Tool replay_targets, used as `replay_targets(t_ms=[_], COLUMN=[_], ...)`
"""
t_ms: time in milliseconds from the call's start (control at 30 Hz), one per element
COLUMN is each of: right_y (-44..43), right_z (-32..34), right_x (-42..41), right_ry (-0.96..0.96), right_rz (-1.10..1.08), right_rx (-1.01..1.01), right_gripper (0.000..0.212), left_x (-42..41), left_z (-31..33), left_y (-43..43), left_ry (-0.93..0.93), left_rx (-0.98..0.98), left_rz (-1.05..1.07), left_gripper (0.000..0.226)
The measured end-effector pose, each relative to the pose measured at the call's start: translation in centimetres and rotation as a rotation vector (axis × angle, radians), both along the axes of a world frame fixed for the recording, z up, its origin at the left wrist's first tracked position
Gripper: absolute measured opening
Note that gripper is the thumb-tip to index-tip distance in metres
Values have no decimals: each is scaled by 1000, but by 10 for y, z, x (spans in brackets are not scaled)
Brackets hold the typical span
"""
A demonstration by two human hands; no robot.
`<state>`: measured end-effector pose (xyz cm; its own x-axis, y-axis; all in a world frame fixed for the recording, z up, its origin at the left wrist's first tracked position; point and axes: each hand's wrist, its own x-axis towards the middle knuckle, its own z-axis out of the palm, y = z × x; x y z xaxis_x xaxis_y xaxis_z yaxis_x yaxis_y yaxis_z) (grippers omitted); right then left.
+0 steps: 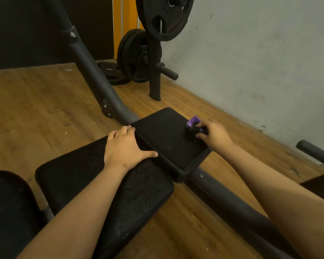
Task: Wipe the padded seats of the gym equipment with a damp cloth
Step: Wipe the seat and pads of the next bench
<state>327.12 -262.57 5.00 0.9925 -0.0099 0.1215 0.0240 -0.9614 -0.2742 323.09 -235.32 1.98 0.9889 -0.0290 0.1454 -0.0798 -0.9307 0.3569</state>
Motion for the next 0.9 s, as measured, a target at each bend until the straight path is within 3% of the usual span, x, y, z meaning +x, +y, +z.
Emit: replay_targets(t_ms=[233,533,733,900], right_y=[71,26,13,62], right_z=[-7,-9,-6,-8], right_x=[-73,-70,-46,-53], right_ry=[-6,-24,-87,-4], right_rz=[217,20,-125,114], right_rx=[182,160,53,199], right_gripper=[23,23,39,36], left_x=[-3,-49,-112,-108], left_z=[2,9,-2,-3], left_y=[0,9,42,33], left_ry=[23,-24,-28,-29], left_rx=[-10,29,83,90], left_rz=[7,-47,26,40], left_gripper=[111,70,66,68])
